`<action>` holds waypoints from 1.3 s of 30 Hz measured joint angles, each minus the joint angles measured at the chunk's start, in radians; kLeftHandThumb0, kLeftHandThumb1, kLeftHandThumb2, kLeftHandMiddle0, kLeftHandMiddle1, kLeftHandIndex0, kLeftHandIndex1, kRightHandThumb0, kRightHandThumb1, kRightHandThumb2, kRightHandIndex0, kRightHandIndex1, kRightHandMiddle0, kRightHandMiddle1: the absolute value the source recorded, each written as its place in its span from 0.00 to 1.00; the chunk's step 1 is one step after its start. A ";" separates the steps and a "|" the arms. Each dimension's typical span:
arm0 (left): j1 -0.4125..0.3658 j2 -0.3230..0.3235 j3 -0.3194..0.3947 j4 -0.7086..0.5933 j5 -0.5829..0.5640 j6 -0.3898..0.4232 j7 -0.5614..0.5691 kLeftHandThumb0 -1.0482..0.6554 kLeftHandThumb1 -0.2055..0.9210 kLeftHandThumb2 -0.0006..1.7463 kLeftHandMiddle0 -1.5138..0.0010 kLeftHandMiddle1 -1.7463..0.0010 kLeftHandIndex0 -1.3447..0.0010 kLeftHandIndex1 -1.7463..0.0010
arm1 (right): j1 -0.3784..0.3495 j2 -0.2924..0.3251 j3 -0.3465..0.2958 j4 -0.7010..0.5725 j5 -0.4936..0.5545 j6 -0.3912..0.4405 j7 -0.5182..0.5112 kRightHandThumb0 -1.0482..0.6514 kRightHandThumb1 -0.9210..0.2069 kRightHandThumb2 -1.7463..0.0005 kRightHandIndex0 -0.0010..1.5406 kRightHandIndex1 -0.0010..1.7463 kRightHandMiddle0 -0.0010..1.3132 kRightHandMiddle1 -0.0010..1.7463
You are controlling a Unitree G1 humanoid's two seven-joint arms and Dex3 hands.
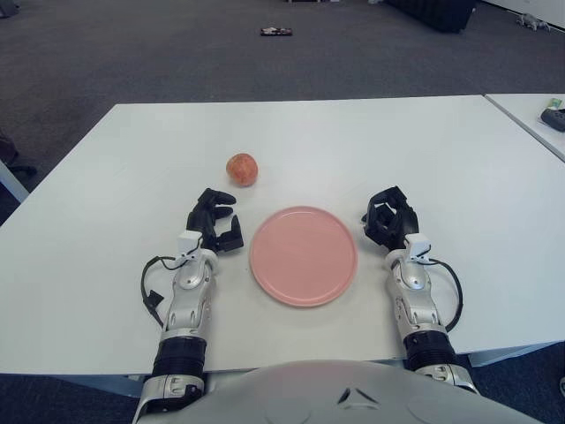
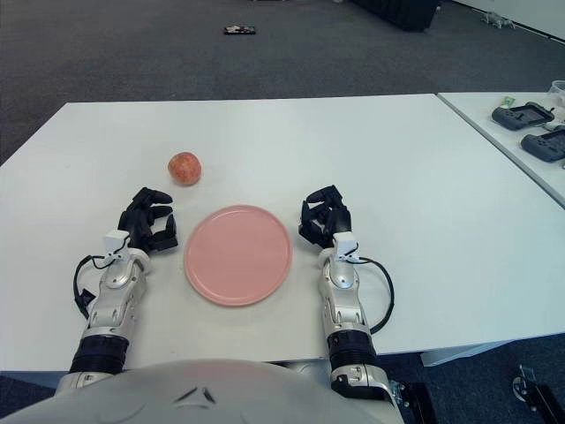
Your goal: Put the apple into the plate.
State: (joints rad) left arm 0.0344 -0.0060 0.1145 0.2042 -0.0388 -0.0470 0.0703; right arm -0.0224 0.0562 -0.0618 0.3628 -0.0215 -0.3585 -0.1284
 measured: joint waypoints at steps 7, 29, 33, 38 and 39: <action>-0.055 0.044 0.024 -0.004 0.018 0.003 0.020 0.61 0.45 0.76 0.57 0.04 0.70 0.00 | -0.001 0.000 0.002 0.003 -0.001 -0.005 -0.003 0.38 0.27 0.46 0.36 0.94 0.29 1.00; -0.364 0.292 -0.040 0.064 0.341 -0.122 0.119 0.21 0.66 0.54 0.99 0.52 0.99 0.45 | -0.008 0.003 -0.005 -0.007 0.003 0.024 0.000 0.38 0.26 0.46 0.35 0.92 0.29 1.00; -0.421 0.324 -0.079 0.157 0.415 -0.137 0.153 0.14 0.65 0.50 1.00 0.79 1.00 0.67 | -0.008 0.003 -0.009 -0.005 0.004 0.022 0.003 0.39 0.26 0.47 0.35 0.92 0.28 1.00; -0.478 0.367 -0.126 0.250 0.468 -0.192 0.165 0.07 0.64 0.48 1.00 0.97 1.00 0.92 | -0.009 0.005 -0.014 -0.006 0.005 0.022 0.003 0.39 0.26 0.47 0.36 0.92 0.28 1.00; -0.487 0.374 -0.135 0.261 0.473 -0.207 0.162 0.06 0.63 0.47 1.00 0.97 1.00 0.94 | -0.009 0.005 -0.014 -0.006 0.004 0.022 0.003 0.39 0.26 0.47 0.36 0.92 0.28 1.00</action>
State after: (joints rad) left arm -0.4525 0.3684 -0.0203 0.4652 0.4346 -0.2535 0.2321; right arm -0.0314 0.0616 -0.0759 0.3567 -0.0170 -0.3364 -0.1258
